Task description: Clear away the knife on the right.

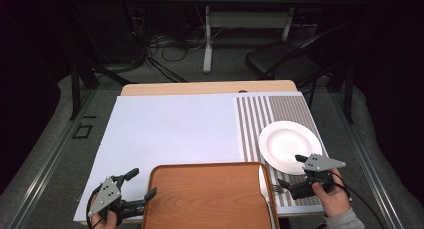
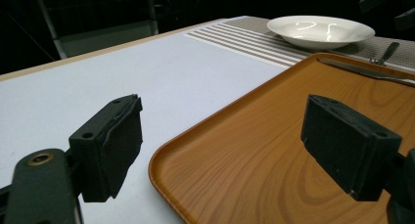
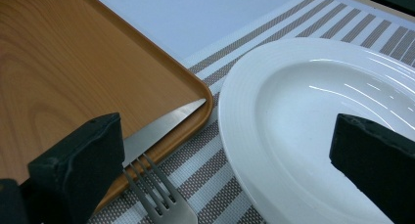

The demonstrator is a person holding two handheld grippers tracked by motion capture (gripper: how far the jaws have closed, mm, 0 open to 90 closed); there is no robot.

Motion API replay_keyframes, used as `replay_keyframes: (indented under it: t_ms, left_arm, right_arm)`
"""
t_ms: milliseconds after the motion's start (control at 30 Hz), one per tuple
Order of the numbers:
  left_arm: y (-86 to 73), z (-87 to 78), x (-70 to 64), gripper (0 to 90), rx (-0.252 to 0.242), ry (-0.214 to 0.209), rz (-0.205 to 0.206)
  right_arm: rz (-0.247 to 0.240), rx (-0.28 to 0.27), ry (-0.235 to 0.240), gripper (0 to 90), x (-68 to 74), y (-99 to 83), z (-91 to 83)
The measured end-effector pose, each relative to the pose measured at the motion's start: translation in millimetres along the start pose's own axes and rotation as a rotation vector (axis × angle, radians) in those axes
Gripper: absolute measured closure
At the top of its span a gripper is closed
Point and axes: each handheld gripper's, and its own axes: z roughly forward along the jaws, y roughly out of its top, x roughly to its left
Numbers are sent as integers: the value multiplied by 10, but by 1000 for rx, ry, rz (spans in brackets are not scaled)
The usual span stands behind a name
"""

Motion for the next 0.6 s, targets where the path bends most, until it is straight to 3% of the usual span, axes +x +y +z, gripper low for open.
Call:
replay_keyframes:
  t_ms: [600]
  left_arm:
    - [-2, 0, 3, 159, 9, 1, 4]
  right_arm:
    - [-48, 80, -29, 0, -53, -8, -39]
